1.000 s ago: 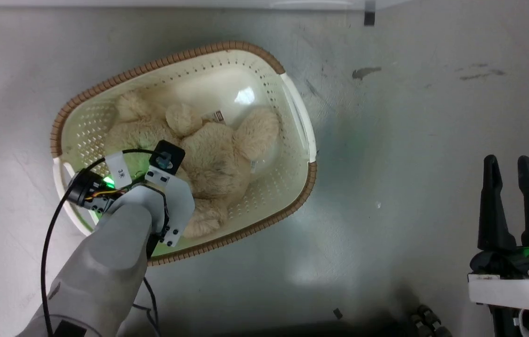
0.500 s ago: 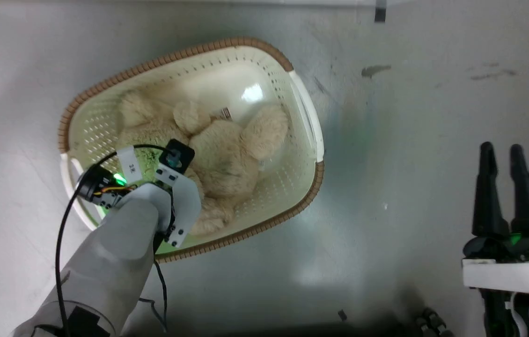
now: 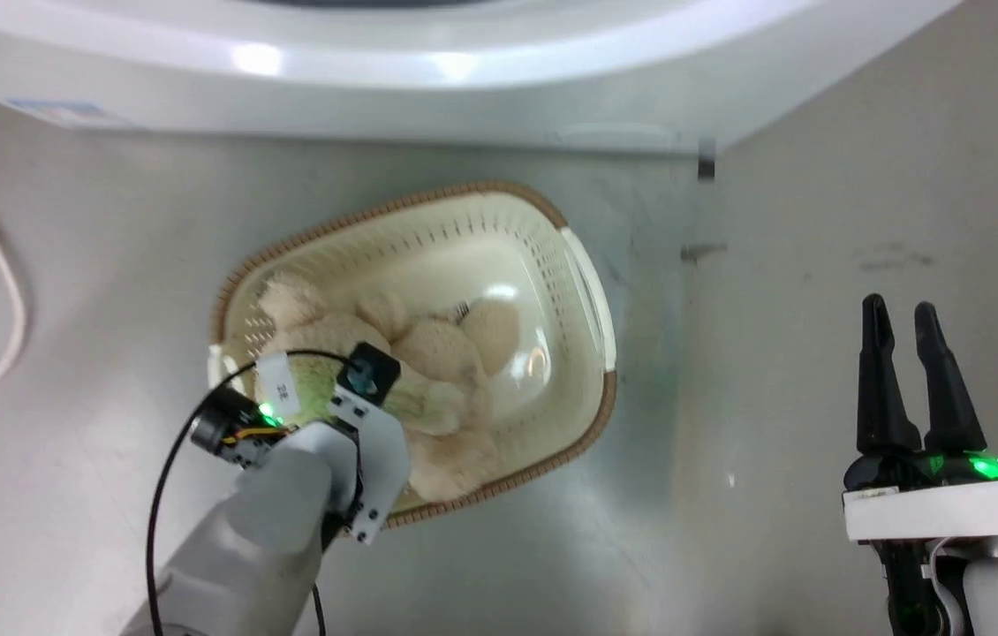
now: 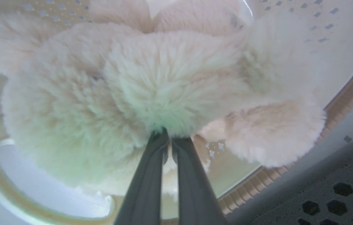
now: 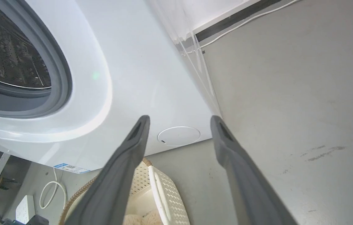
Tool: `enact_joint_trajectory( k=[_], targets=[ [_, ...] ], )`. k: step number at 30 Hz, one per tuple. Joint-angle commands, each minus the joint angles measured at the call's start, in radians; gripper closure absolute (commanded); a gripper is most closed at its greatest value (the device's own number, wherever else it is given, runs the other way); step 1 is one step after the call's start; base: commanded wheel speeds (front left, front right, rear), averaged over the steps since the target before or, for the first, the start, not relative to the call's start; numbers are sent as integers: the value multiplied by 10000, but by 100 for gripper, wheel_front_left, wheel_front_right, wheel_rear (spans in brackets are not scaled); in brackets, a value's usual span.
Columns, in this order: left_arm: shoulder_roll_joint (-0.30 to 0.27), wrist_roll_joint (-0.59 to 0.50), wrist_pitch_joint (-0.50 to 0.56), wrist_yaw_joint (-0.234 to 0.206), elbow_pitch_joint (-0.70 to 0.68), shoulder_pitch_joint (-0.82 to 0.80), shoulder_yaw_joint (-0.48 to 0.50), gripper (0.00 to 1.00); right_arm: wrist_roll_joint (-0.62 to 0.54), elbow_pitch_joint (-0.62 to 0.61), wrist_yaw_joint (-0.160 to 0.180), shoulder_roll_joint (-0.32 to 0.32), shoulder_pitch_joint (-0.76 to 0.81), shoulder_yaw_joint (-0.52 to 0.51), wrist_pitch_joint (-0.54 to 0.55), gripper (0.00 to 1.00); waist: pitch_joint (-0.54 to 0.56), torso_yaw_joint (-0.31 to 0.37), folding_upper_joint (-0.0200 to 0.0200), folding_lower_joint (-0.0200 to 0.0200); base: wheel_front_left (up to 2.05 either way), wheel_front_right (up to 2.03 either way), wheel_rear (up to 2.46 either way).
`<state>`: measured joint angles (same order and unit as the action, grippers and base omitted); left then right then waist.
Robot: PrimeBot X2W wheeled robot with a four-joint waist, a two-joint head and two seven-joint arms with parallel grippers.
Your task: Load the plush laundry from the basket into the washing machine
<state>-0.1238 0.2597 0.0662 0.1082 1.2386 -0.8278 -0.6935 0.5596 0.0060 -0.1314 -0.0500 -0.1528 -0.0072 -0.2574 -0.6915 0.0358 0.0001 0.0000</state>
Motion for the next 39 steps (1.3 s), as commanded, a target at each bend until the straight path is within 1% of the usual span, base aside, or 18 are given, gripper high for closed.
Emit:
enact_joint_trajectory(
  k=[1, 7, 12, 22, 23, 29, 33, 34, 35, 37, 39],
  targets=[
    [78, 98, -131, 9, 40, 213, -6, 100, 70, 194, 7, -2, -32, -67, -44, 0, 835, -295, -1, 0, 0, 0, 0],
    [357, 382, -554, 50, -99, 549, 23, 100, -2, 666, 7, -2, 136, -121, -44, 0, 1868, -754, -1, 0, 0, 0, 0],
    [482, 687, -872, 98, -234, 737, 107, 100, -17, 972, 7, -2, 347, -241, -44, 0, 2611, -1133, -1, 0, 0, 0, 0],
    [643, 1843, -1696, 148, -817, 1057, 835, 100, -7, 1428, 7, -2, 902, -568, -44, 0, 4068, -1625, -1, 0, 0, 0, 0],
    [658, 2021, -1914, 145, -990, 1111, 958, 100, -9, 1470, 7, -2, 1021, -647, -44, 0, 4269, -1685, -1, 0, 0, 0, 0],
    [691, 2462, -2531, 58, -1609, 1255, 1257, 100, -31, 1561, 7, -2, 1389, -865, -44, 0, 4774, -1838, -1, 0, 0, 0, 0],
    [701, 2632, -2760, -25, -2021, 1280, 1384, 100, -63, 1575, 7, -2, 1524, -946, -44, 0, 4917, -1882, -1, 0, 0, 0, 0],
    [705, 2727, -2873, -99, -2321, 1275, 1472, 100, -96, 1580, 7, -2, 1588, -982, -44, 0, 4967, -1894, -1, 0, 0, 0, 0],
    [705, 2727, -2873, -99, -2321, 1275, 1472, 100, -96, 1580, 7, -2, 1588, -982, -44, 0, 4967, -1894, -1, 0, 0, 0, 0],
    [693, 2899, -3093, -292, -3186, 1234, 1739, 100, -174, 1590, 7, -2, 1686, -1040, -44, 0, 5069, -1866, -1, 0, 0, 0, 0],
    [690, 2931, -3121, -324, -3376, 1232, 1794, 100, -189, 1592, 7, -2, 1702, -1046, -44, 0, 5082, -1851, -1, 0, 0, 0, 0]
  ],
)
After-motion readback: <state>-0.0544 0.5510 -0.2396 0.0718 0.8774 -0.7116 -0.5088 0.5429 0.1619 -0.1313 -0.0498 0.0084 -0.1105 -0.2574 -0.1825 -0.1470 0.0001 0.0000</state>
